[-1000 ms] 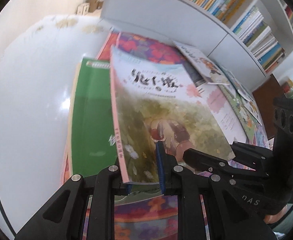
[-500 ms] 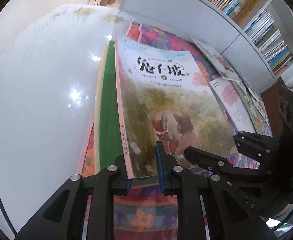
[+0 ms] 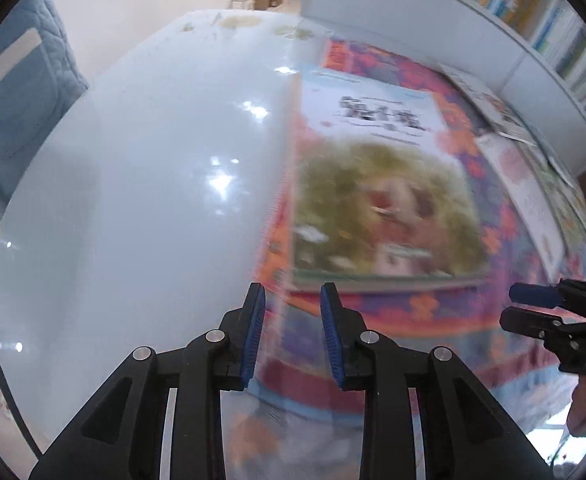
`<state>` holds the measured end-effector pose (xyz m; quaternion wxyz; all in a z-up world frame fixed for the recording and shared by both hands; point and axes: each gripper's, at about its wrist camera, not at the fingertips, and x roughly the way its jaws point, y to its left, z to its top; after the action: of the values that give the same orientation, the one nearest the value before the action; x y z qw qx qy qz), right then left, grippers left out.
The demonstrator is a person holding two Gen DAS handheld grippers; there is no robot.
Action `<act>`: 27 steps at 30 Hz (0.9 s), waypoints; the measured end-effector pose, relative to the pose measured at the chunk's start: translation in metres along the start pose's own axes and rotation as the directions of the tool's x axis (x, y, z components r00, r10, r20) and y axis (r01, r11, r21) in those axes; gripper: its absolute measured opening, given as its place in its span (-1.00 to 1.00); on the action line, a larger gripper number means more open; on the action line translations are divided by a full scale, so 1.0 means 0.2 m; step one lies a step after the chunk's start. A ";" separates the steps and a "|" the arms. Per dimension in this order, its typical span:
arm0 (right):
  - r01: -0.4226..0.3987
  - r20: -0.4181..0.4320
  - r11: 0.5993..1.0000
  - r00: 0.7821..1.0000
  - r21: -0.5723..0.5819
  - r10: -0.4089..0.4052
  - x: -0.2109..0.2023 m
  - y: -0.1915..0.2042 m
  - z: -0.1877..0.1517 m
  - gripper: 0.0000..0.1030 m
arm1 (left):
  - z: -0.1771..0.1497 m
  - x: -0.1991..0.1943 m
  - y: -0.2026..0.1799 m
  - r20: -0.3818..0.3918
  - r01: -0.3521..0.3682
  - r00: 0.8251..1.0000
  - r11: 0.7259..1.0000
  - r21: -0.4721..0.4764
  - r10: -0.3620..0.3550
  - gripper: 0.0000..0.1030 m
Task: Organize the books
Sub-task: 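Open the right tool and move it to the green clock-cover book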
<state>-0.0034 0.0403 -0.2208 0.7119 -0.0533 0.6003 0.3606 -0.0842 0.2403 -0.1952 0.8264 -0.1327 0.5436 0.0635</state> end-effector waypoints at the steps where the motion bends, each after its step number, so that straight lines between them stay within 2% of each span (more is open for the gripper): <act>1: 0.006 0.003 1.000 1.000 0.030 -0.007 -0.04 -0.05 -0.05 -0.08 | 0.00 -0.02 -0.04 0.005 0.015 1.000 1.000 0.007 -0.015 -0.50; 4: 0.014 0.051 0.984 0.998 0.177 -0.023 -0.21 -0.28 -0.20 -0.08 | 0.03 -0.10 -0.30 0.028 0.116 0.993 0.991 0.071 -0.118 -0.50; 7: 0.015 0.125 0.939 0.990 0.344 -0.062 -0.41 -0.57 -0.31 -0.08 | 0.07 -0.13 -0.59 0.027 0.199 0.978 0.969 0.149 -0.205 -0.50; 8: 0.013 0.149 0.923 0.986 0.384 -0.075 -0.47 -0.66 -0.33 -0.08 | 0.09 -0.13 -0.73 0.014 0.242 0.968 0.953 0.180 -0.249 -0.43; 10: 0.002 0.203 0.886 0.973 0.464 -0.108 -0.60 -0.85 -0.39 -0.06 | 0.12 -0.11 -0.90 -0.010 0.304 0.951 0.931 0.203 -0.309 -0.32; 15: -0.032 0.279 0.771 0.941 0.637 -0.192 -0.89 -1.32 -0.57 0.00 | 0.23 0.04 -1.32 -0.080 0.443 0.896 0.887 0.132 -0.436 -0.29; 16: -0.042 0.295 0.747 0.932 0.663 -0.209 -0.94 -1.41 -0.59 0.06 | 0.25 0.07 -1.39 -0.088 0.443 0.896 0.887 0.127 -0.435 -0.29; 18: -0.041 0.310 0.725 0.919 0.687 -0.242 -1.02 -1.56 -0.60 0.11 | 0.28 0.15 -1.52 -0.111 0.442 0.896 0.890 0.114 -0.431 -0.29; 20: -0.010 0.292 0.724 0.919 0.689 -0.266 -1.05 -1.71 -0.58 0.15 | 0.31 0.25 -1.64 -0.131 0.430 0.899 0.899 0.084 -0.418 -0.29; 23: 0.025 0.261 0.752 0.930 0.658 -0.260 -1.03 -1.83 -0.51 0.15 | 0.33 0.35 -1.81 -0.147 0.351 0.930 0.932 0.085 -0.337 -0.29; 24: 0.042 0.251 0.771 0.933 0.636 -0.257 -1.02 -1.86 -0.48 0.14 | 0.33 0.39 -1.85 -0.157 0.335 0.934 0.939 0.078 -0.320 -0.29; 27: 0.095 0.238 0.819 0.932 0.566 -0.272 -0.98 -1.90 -0.43 -0.08 | 0.30 0.44 -1.88 -0.176 0.326 0.933 0.944 0.040 -0.315 -0.29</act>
<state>0.1427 -0.3704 -0.2043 0.8137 0.1502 0.5511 0.1073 0.0982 -0.1048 -0.1964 0.7812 -0.1961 0.5838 -0.1023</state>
